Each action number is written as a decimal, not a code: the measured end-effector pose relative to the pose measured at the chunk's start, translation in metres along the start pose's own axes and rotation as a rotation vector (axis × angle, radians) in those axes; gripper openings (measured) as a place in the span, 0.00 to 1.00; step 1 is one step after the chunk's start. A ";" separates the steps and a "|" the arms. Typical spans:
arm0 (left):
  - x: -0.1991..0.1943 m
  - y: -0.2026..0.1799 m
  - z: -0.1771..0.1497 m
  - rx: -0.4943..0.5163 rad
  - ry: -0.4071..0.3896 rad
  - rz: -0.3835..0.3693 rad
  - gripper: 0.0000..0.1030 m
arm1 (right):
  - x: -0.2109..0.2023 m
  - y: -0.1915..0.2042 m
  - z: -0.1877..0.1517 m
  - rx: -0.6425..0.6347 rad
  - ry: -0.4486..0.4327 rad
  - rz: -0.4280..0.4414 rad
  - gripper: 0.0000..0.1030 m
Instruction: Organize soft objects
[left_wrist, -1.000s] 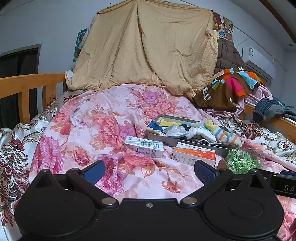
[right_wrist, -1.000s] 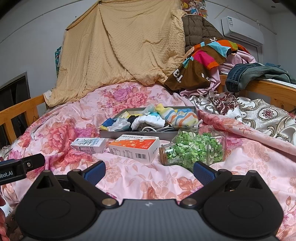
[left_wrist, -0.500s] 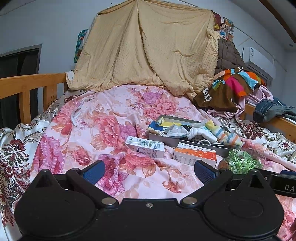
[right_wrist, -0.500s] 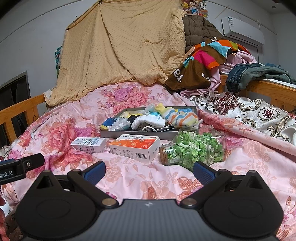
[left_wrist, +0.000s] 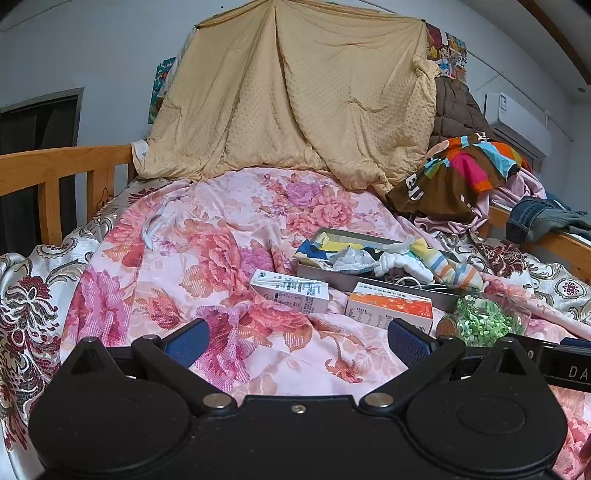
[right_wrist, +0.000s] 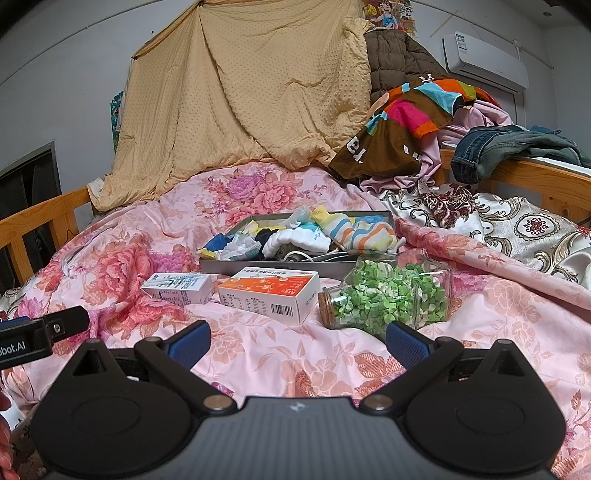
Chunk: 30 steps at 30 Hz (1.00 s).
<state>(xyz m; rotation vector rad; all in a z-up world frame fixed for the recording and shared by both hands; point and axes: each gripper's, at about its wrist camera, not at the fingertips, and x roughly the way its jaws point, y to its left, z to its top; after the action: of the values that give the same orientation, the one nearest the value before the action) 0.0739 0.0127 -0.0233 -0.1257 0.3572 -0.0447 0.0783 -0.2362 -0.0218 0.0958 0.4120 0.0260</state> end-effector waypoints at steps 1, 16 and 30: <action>0.000 0.000 0.000 0.000 0.000 0.000 0.99 | 0.000 0.000 0.000 0.000 0.000 0.000 1.00; -0.003 -0.002 0.000 -0.008 -0.004 0.025 0.99 | 0.000 0.000 0.000 -0.001 0.001 0.000 1.00; -0.003 -0.004 0.002 -0.019 0.008 0.033 0.99 | 0.000 0.001 0.000 -0.001 0.001 0.000 1.00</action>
<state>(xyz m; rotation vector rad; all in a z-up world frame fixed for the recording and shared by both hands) 0.0715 0.0090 -0.0194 -0.1385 0.3676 -0.0097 0.0783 -0.2354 -0.0214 0.0950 0.4134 0.0258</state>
